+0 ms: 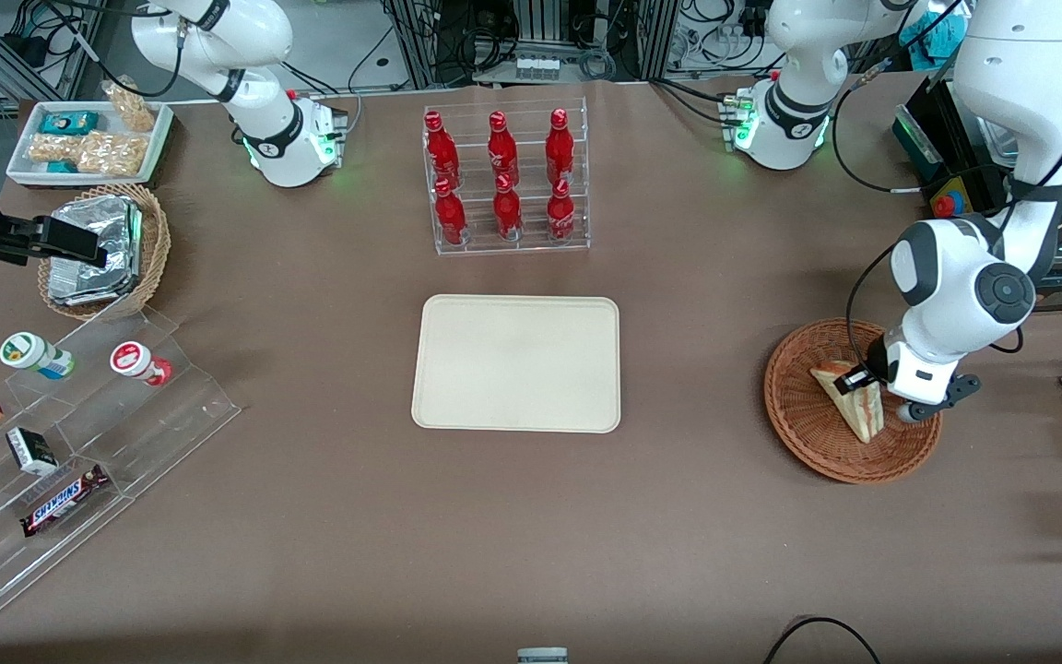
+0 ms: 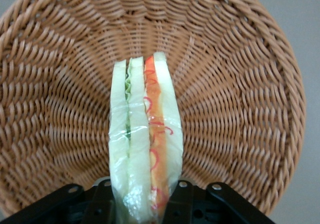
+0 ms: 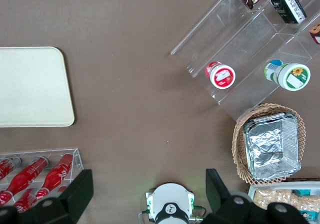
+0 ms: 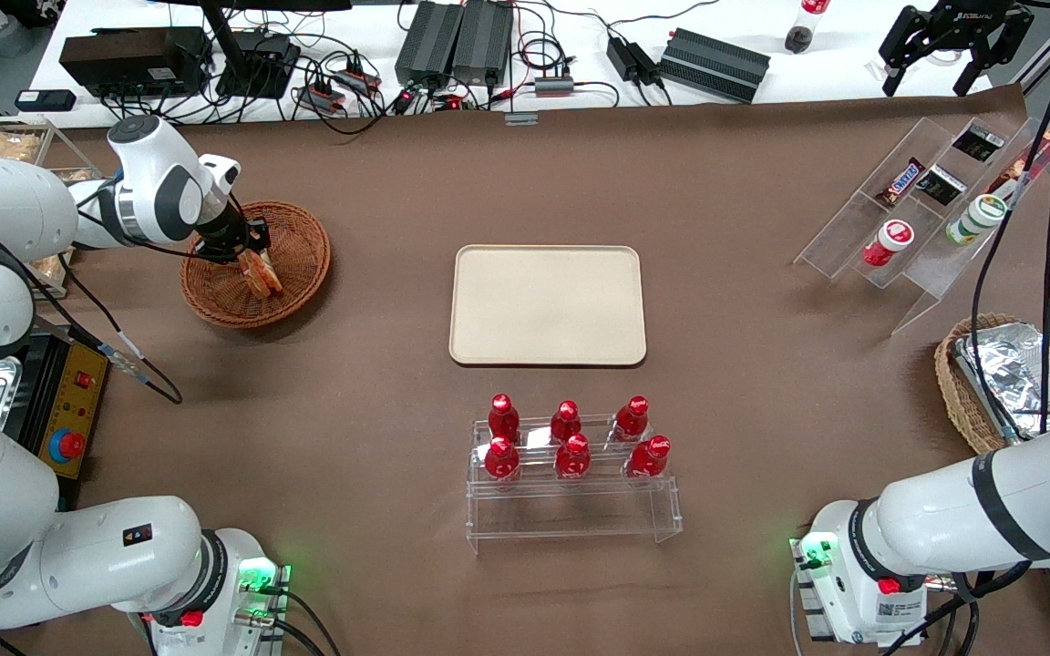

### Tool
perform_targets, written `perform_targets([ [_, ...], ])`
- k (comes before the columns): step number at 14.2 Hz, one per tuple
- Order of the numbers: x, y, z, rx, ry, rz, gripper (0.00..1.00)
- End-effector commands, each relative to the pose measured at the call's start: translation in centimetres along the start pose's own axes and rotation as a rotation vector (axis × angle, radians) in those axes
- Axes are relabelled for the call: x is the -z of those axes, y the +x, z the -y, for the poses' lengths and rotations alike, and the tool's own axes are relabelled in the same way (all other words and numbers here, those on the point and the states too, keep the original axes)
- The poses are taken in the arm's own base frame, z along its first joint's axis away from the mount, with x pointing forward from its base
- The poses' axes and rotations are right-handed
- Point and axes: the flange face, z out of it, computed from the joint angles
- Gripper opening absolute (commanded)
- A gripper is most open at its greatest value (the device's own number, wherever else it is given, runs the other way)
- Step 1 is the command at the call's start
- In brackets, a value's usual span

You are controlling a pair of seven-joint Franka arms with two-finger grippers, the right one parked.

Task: Place sandwich from basket to tray
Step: 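Lower the left gripper and close it on the sandwich, then lift the sandwich and carry it over the cream tray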

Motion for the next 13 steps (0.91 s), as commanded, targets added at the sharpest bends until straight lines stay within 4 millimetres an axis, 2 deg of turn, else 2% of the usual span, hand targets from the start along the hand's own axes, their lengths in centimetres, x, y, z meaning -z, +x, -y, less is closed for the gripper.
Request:
perform_targets([
  [1,3.8,-2.0,-3.0,-0.056,0.037,0.019,0.17],
  [3,5.4,-4.6,-6.0,-0.096,0.073,0.058,0.17],
  [4,6.1,-6.2,-8.3,-0.137,0.09,0.076,0.17],
  [7,6.7,-12.7,-18.5,-0.205,0.122,0.089,0.17],
  [11,4.3,-20.0,-30.7,-0.28,0.096,0.088,0.16],
  [12,3.1,-21.9,-33.8,-0.282,0.092,0.092,0.16],
  [13,2.3,-23.1,-36.1,-0.28,0.083,0.091,0.16],
])
